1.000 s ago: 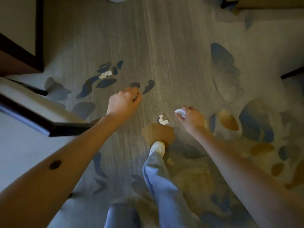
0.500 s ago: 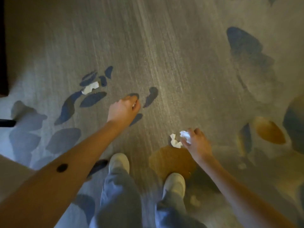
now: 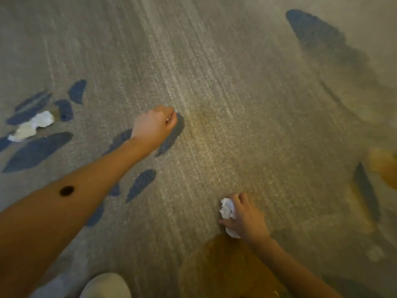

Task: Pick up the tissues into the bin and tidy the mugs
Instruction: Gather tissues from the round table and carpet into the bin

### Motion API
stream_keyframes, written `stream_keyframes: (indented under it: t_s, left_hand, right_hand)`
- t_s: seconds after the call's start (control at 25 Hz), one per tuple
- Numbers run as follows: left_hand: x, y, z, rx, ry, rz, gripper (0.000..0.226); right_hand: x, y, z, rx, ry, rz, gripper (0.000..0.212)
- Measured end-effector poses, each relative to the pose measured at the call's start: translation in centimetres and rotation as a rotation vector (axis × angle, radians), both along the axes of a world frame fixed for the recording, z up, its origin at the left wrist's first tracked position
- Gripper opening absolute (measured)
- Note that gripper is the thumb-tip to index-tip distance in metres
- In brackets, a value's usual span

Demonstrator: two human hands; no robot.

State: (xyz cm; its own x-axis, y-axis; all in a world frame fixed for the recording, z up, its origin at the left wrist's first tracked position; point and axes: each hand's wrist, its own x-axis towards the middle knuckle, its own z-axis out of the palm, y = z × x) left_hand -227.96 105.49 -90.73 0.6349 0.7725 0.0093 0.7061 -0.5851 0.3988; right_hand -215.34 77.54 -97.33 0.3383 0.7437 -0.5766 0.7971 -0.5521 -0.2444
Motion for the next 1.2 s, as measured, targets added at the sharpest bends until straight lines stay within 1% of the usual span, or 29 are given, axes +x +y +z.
stream_keyframes:
  t_s: [0.12,0.24,0.4,0.52,0.68,0.76,0.88,1.0,1.12,1.2]
  left_hand:
    - [2.0,0.6,-0.7,0.068,-0.013,-0.050,0.027]
    - [2.9,0.0,0.4,0.097,-0.035,-0.095,0.027]
    - [1.9,-0.6,1.2,0.107,-0.027,-0.133,0.026]
    - [0.6,-0.5,1.0,0.095,-0.005,-0.121,0.027]
    - [-1.3,1.2,0.9,0.067,-0.016,-0.061,0.026]
    - [-2.8,3.2,0.8,0.088,-0.007,0.003,0.025]
    - [-7.8,8.3,-0.3,0.114,0.062,0.177,0.026]
    - [-15.2,12.7,-2.3,0.086,0.179,0.342,0.039]
    - [-20.7,13.5,-4.7,0.122,0.273,0.575,0.041]
    - [-22.5,13.2,-6.1,0.130,0.305,0.630,0.043]
  right_hand:
    - [0.9,-0.5,-1.2,0.082,0.066,0.064,0.050]
    - [1.4,-0.3,-0.8,0.100,0.106,0.094,0.048]
    - [1.5,0.5,0.3,0.126,0.139,0.049,0.034]
    - [2.4,3.2,1.9,0.196,0.116,0.062,0.036]
    - [4.0,9.5,5.2,0.338,0.052,0.066,0.037]
    - [4.5,12.8,6.5,0.388,0.016,0.074,0.035]
    - [3.8,17.7,7.3,0.421,-0.027,0.118,0.036]
    - [1.5,22.2,7.0,0.446,-0.041,0.176,0.037]
    - [-1.5,26.1,6.0,0.452,-0.003,0.254,0.035]
    - [-3.1,27.9,5.2,0.450,0.015,0.276,0.033]
